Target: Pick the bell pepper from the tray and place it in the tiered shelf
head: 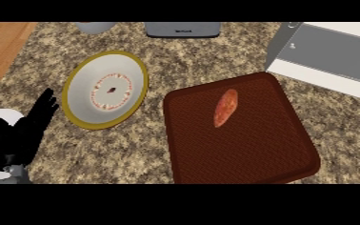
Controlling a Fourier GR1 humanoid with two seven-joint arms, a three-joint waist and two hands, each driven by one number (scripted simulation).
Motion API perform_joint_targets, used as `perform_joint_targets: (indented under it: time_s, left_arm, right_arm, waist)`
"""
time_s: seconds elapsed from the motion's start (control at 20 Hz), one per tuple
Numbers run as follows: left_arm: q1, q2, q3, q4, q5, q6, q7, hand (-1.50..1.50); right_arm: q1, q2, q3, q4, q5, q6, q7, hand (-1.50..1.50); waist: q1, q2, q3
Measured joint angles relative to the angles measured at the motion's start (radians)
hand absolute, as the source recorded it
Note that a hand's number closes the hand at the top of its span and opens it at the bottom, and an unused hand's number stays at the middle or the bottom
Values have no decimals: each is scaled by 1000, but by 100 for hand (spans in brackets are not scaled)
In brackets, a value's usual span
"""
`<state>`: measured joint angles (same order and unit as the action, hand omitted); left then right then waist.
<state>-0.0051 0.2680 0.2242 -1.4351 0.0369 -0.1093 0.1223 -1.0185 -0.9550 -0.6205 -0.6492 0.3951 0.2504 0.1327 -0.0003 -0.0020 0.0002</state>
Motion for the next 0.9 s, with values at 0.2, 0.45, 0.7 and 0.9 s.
perform_joint_targets:
  time_s: [0.2, 0.45, 0.7, 0.9]
  left_arm:
    - [14, -8, -1, 1, -5, 2, -16, 0]
    - [10, 5, 17, 27, 0, -7, -27, 0]
    - [35, -2, 21, 14, 7, -13, -37, 0]
    - [44, 3, 34, 7, 16, -12, -27, 0]
  right_arm:
    - [18, -95, -73, -7, -76, 72, 17, -150]
    - [68, -280, -165, 33, -135, 164, 48, -150]
    - [191, -461, -252, 127, -168, 289, 27, -150]
    - [308, -598, -335, 237, -188, 407, -45, -150]
  waist:
    - [-5, -1, 0]
    - [-14, -1, 0]
    - [-21, -2, 1]
    - [-38, -4, 3]
